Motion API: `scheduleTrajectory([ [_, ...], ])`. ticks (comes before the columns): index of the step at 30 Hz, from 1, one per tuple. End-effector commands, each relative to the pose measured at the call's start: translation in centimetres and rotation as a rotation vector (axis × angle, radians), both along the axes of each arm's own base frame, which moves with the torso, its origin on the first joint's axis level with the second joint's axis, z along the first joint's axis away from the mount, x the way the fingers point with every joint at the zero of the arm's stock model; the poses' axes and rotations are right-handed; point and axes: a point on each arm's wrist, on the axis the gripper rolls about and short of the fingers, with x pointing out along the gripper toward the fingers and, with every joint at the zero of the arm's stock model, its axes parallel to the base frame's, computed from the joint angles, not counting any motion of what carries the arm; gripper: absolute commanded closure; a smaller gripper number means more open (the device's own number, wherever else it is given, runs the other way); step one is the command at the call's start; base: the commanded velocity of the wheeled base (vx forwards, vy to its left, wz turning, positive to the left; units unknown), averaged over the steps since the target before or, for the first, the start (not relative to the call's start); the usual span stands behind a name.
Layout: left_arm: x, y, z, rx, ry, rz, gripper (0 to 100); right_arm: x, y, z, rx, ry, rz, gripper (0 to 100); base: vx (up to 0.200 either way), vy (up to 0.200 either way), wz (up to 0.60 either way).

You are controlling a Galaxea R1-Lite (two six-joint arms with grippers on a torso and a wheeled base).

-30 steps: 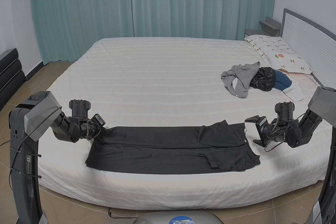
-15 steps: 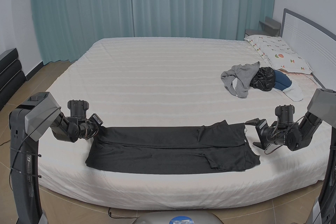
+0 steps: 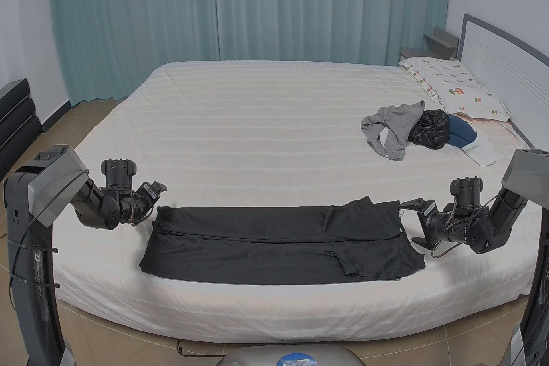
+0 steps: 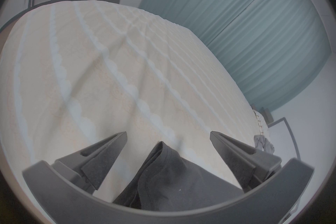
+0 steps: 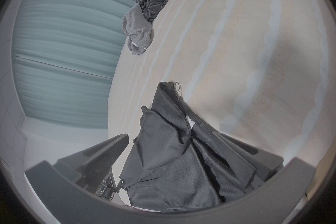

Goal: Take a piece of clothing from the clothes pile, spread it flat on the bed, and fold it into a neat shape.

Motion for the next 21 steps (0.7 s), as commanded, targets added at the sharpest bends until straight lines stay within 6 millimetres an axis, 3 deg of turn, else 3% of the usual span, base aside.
scheduleTrajectory([
  [1,-0.4,0.6,2.3,-0.014,-0.044,0.026,0,-0.1,-0.1,0.2,0.011,-0.001,-0.002,0,0.000,0.000,0.00],
  [7,-0.5,0.6,2.7,-0.059,-0.047,0.059,0,-0.1,0.0,0.1,0.012,0.001,0.002,0,0.000,0.000,0.00],
  [13,-1.0,0.3,3.0,-0.059,-0.043,0.049,0,-0.2,0.0,0.1,0.011,0.004,0.001,0,0.200,0.000,0.00],
  [21,-3.3,-0.2,0.7,0.011,0.050,-0.150,0,-0.2,0.0,0.0,0.010,-0.020,0.002,0,0.000,0.000,0.00],
])
